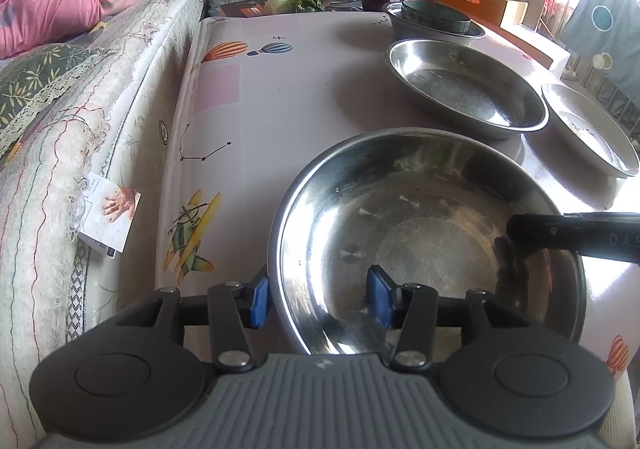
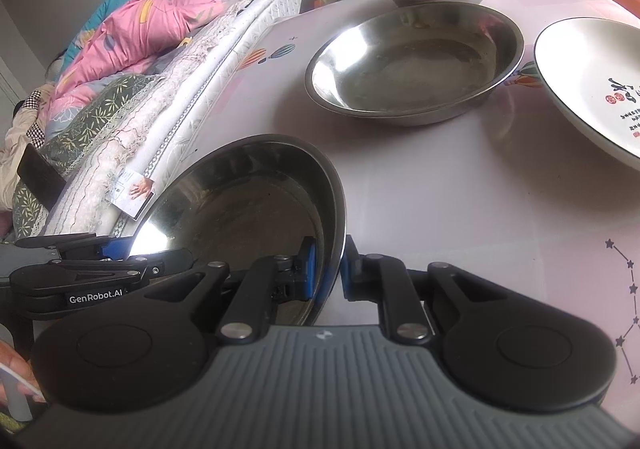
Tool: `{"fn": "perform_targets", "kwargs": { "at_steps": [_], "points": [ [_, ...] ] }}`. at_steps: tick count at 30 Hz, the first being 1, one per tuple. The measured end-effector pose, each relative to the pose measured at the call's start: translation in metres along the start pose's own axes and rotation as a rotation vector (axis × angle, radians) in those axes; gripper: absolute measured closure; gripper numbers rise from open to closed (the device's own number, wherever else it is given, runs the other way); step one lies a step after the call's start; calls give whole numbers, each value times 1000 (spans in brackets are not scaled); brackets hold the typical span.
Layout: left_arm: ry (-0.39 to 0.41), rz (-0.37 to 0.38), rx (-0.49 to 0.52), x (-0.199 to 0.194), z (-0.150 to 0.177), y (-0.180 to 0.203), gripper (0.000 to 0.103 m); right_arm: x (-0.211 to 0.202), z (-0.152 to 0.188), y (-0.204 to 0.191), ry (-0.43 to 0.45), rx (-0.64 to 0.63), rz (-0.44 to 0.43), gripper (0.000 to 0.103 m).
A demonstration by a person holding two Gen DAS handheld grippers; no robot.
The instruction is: Organize plates and bowls
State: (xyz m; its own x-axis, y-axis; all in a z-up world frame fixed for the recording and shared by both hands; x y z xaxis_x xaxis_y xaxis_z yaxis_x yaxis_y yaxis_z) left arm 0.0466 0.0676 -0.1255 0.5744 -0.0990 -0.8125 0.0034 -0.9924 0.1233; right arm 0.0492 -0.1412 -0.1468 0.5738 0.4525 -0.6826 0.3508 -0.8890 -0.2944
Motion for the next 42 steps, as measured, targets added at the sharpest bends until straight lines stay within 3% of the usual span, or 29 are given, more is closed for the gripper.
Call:
{"fn": "perform_targets", "kwargs": {
  "at_steps": [42],
  "points": [
    [-8, 16, 25, 0, 1, 17, 50, -8, 2, 14, 11, 40, 22, 87]
  ]
}}
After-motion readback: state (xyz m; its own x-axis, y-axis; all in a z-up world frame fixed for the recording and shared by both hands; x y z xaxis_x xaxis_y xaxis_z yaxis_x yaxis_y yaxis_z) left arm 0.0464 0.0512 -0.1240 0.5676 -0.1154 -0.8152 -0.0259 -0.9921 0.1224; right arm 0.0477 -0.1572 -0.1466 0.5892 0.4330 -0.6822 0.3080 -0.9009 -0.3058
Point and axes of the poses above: each gripper's, at about its wrist camera, not at the fingertips, and x roughly the way its jaws point, y to its right, z to its underside, the point moved 7 cm from there along x, roughly the way its jaws point, and after that the axes turned 11 degrees about -x, right-handed, at the moved point
